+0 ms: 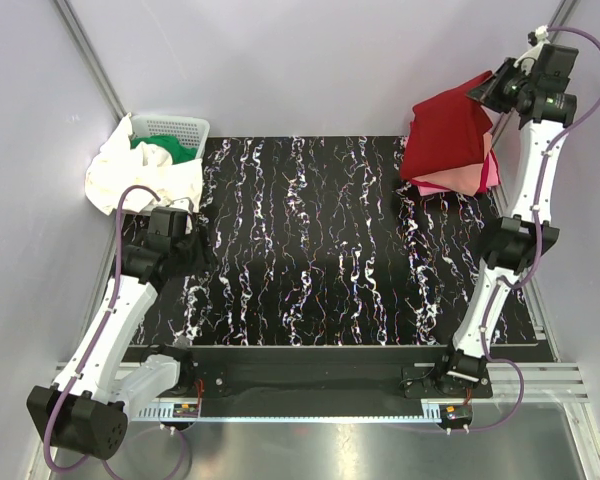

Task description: Fold and stack the t-shirts

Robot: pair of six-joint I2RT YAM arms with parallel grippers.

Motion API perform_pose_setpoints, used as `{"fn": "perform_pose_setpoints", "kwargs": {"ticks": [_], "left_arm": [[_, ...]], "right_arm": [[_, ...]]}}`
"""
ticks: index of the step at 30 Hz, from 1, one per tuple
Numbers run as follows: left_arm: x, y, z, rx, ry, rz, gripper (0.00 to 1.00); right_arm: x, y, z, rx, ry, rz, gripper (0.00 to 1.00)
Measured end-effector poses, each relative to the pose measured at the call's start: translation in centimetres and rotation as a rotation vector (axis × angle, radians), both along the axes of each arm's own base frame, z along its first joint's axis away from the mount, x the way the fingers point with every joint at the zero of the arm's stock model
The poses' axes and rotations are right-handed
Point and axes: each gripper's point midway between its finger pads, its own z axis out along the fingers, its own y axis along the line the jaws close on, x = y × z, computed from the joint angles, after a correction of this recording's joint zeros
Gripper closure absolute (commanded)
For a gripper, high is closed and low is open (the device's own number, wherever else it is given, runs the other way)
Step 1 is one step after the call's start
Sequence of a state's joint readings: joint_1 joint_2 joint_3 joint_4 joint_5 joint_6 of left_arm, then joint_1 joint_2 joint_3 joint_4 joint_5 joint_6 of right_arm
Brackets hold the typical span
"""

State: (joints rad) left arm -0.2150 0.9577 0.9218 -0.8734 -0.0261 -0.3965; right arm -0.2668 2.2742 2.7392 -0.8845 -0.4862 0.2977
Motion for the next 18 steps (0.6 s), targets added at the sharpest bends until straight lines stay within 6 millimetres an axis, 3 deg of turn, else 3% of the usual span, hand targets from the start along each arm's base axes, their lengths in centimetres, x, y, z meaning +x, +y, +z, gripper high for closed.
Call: {"fn": "perform_pose_setpoints", "kwargs": {"ticks": [4, 5, 6, 7, 10, 11, 15, 18], "left_arm": [[0.0, 0.0, -0.1, 0.001, 0.005, 0.0, 0.44], [0.0, 0.0, -0.2, 0.002, 0.007, 0.0, 0.44], [0.1, 0.0, -0.3, 0.002, 0.011, 0.0, 0.44], [0.1, 0.0, -0.3, 0.003, 0.014, 0.0, 0.44], [0.1, 0.0, -0.4, 0.004, 0.017, 0.0, 0.44], [0.1, 0.0, -0.4, 0.004, 0.018, 0.0, 0.44], [0.1, 0.0, -0.5, 0.004, 0.021, 0.0, 0.44], [0.0, 0.0, -0.6, 0.005, 0.022, 0.0, 0.44]], "right_arm": [[1.1, -2.5, -1.0, 0.029, -0.012, -0.024, 1.0], [1.5, -3.3, -1.6, 0.039, -0.01, -0.033, 0.94], [2.0, -4.5, -2.5, 0.053, -0.004, -0.047, 0.85], [2.4, -5.7, -3.6, 0.066, 0.005, -0.063, 0.41], [3.8, -9.2, -7.9, 0.09, 0.054, -0.134, 0.05], [4.1, -10.5, -10.0, 0.1, 0.085, -0.166, 0.0], [4.5, -14.3, -17.5, 0.104, 0.209, -0.265, 0.0], [4.2, -14.4, -19.3, 0.094, 0.259, -0.289, 0.0]]}}
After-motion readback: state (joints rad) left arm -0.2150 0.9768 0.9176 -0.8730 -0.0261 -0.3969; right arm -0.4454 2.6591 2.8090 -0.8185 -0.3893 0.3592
